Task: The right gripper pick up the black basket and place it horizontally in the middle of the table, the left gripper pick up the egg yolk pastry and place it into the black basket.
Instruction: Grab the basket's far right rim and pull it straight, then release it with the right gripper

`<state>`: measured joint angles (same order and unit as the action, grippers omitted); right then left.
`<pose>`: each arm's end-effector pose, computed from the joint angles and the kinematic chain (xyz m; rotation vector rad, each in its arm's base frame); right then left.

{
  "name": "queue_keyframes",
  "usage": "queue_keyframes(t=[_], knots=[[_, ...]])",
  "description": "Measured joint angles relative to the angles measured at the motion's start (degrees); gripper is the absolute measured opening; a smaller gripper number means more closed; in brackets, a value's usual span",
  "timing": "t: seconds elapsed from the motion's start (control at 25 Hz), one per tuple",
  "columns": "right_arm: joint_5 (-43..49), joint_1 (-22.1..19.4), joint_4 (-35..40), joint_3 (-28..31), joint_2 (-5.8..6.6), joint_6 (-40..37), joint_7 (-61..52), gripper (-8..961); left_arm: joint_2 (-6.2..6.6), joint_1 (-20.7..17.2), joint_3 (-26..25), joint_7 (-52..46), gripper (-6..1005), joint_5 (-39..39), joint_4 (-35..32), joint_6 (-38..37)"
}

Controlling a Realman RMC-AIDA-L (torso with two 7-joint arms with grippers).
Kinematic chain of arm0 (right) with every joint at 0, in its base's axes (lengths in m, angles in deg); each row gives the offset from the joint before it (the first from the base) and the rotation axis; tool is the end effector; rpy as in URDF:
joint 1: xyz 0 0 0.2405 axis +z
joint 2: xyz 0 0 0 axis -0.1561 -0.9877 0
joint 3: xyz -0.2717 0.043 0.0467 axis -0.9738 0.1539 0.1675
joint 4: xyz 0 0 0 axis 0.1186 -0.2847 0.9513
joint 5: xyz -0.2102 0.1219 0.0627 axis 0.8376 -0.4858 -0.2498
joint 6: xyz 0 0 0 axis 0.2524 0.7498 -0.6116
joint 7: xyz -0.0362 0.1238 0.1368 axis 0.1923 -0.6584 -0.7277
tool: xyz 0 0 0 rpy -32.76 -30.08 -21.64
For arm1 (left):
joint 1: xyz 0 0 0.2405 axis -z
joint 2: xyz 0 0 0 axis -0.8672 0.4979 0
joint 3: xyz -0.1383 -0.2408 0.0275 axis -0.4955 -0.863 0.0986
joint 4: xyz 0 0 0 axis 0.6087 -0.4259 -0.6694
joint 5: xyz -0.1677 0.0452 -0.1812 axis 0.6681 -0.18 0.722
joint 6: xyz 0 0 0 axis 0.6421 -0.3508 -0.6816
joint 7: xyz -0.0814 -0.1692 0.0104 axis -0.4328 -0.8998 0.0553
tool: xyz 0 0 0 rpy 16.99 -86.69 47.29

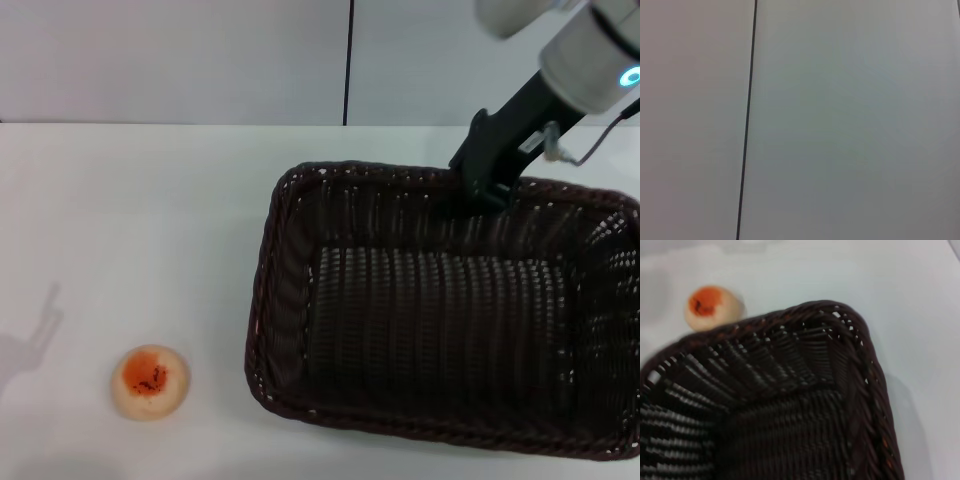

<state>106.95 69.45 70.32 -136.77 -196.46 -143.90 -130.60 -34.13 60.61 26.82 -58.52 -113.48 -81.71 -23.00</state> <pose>0.1334 0.4644 -0.0514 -3.0499 0.2511 -0.5314 -0.4028 0.1840 0.0012 -1.4756 -0.3734 -0.9157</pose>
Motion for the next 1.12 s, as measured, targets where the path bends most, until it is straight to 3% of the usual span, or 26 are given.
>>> queue_keyframes(t=[0.04, 0.08, 0.16, 0.24, 0.76, 1.12], knots=[[1.6, -0.1, 0.2, -1.3, -1.11, 2.3, 0.4, 148, 0.00, -0.3, 0.0, 0.0, 814, 0.0, 0.1, -0.3], [1.6, -0.1, 0.2, -1.3, -1.11, 2.3, 0.4, 147, 0.00, -0.3, 0.0, 0.0, 814, 0.0, 0.1, -0.3], [2.5, -0.7, 1.1, -2.8, -2.46, 5.7, 1.8, 147, 0.00, -0.7, 0.0, 0.0, 814, 0.0, 0.1, -0.8], [2.3, -1.1, 1.7, -3.8, -2.73, 7.4, 2.5, 147, 0.01, -1.0, 0.0, 0.0, 814, 0.0, 0.3, -1.0], [-3.6, -1.8, -1.3, -10.5, -3.04, 16.5, 4.8, 150, 0.01, -1.3, 0.0, 0.0, 814, 0.1, 0.7, -1.1], [-6.0, -1.8, -2.8, -11.0, -3.08, 18.4, 4.8, 152, -0.08, -0.6, 0.1, 0.0, 814, 0.0, 0.9, -0.6]])
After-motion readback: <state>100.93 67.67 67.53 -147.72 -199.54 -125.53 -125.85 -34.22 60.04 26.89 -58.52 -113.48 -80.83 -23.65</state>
